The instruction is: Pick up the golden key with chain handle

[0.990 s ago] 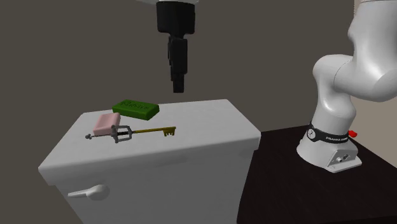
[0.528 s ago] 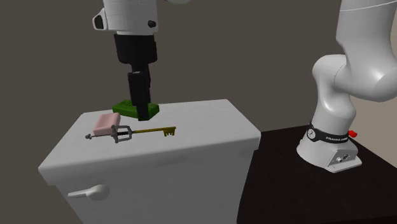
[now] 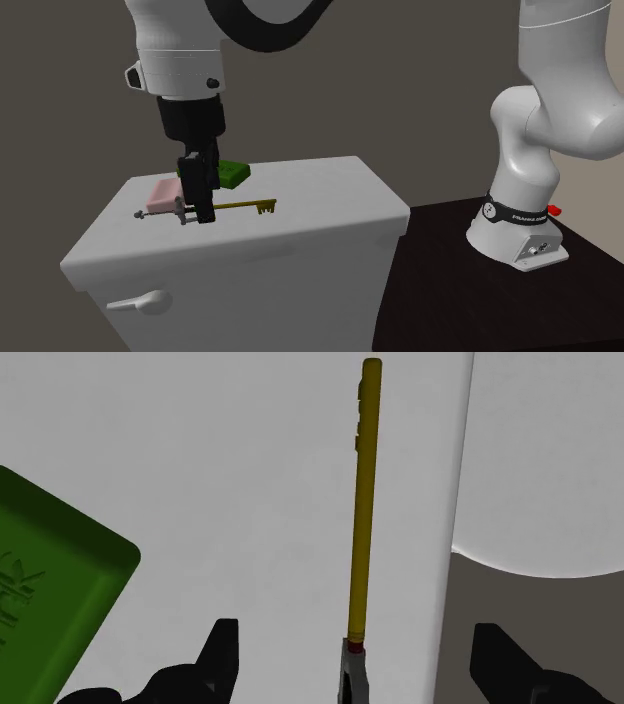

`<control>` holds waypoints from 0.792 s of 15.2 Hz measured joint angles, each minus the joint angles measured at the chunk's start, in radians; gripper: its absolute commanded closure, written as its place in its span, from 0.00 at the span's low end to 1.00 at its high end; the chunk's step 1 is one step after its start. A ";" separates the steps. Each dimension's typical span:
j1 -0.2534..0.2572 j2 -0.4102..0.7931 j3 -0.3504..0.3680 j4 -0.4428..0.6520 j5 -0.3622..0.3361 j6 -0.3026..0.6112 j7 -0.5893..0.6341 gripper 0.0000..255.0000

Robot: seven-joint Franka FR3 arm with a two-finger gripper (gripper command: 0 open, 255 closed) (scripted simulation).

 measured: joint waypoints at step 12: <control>0.002 0.011 0.000 -0.016 -0.002 0.028 0.003 1.00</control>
